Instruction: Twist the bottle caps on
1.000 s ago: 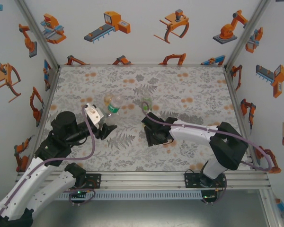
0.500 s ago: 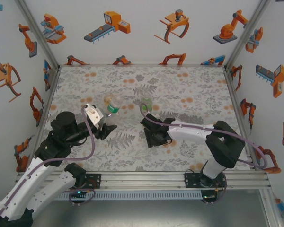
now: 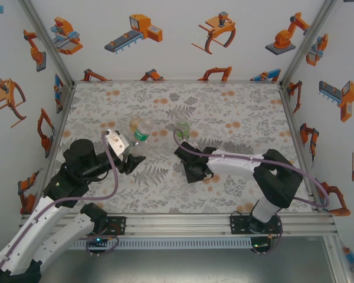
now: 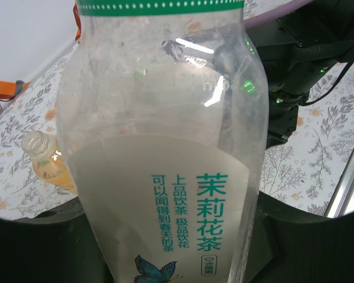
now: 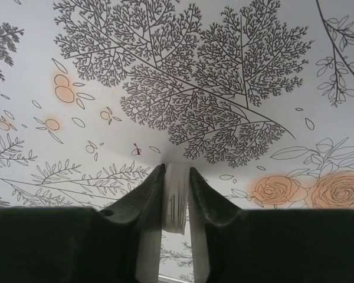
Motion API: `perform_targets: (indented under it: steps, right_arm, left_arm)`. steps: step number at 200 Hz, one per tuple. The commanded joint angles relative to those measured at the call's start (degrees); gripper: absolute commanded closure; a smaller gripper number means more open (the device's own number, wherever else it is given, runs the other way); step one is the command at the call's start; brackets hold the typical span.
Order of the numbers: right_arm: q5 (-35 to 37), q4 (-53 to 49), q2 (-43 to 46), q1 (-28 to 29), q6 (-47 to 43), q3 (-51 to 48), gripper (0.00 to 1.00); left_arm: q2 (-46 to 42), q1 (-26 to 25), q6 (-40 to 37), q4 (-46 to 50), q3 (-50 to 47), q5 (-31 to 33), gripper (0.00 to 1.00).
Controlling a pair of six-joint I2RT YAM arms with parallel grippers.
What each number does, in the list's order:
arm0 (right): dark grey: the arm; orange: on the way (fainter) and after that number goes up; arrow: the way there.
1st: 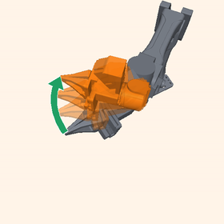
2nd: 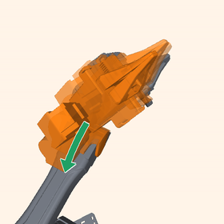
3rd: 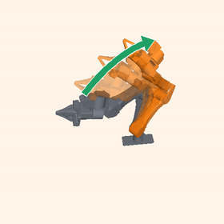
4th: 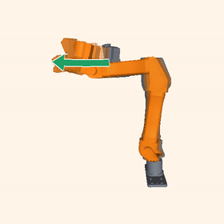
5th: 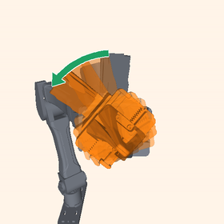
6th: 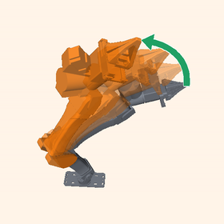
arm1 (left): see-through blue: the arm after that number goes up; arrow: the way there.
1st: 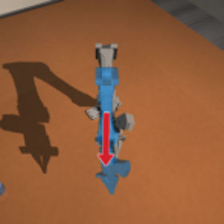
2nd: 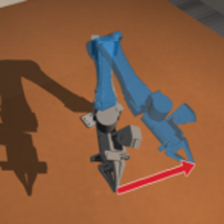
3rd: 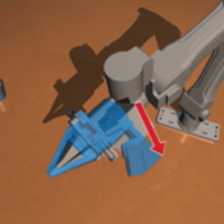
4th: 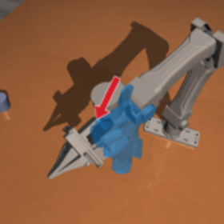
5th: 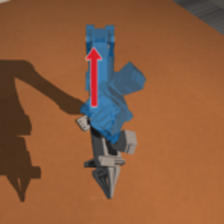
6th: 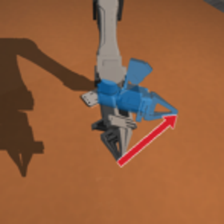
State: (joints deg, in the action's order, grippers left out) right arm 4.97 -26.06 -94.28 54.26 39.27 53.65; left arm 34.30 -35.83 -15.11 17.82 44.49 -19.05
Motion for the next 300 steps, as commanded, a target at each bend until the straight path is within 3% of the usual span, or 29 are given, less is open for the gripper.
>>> perform_targets:
  steps: [1, 40, 91, 128, 176, 206, 300]
  right_arm:
    - [-1.0, 1.2, 0.0, 0.5, 1.1, 0.5, 0.79]
    - [-7.3, 10.4, 2.0, -1.2, 3.5, -3.7, 0.80]
    - [-19.2, 28.4, 4.2, -7.8, 10.0, -14.7, 0.79]
    - [-23.4, 36.5, 4.4, -12.0, 13.3, -21.9, 0.71]
    - [-20.9, 28.5, 4.1, -12.0, 10.0, -19.9, 0.59]
    - [-16.0, 17.8, 3.4, -11.0, 5.8, -15.1, 0.56]
    - [-0.7, -4.4, -6.8, -1.5, -0.9, 2.1, 0.47]
  left_arm:
    - [-0.5, 0.3, -1.1, -0.7, -0.5, -0.3, 0.93]
    - [-0.4, 0.4, -1.2, -0.8, -0.7, -0.2, 0.93]
    - [-0.4, 0.3, -1.3, -0.9, -0.9, 0.0, 0.93]
    - [-0.6, 0.4, -1.3, -1.0, -1.0, 0.2, 0.93]
    - [-0.8, 0.3, -1.3, -1.0, -1.0, 0.3, 0.92]
    - [-1.0, 0.3, -1.4, -1.0, -1.1, 0.4, 0.92]
    - [-2.0, 0.4, -1.5, -0.8, -1.1, 0.5, 0.91]
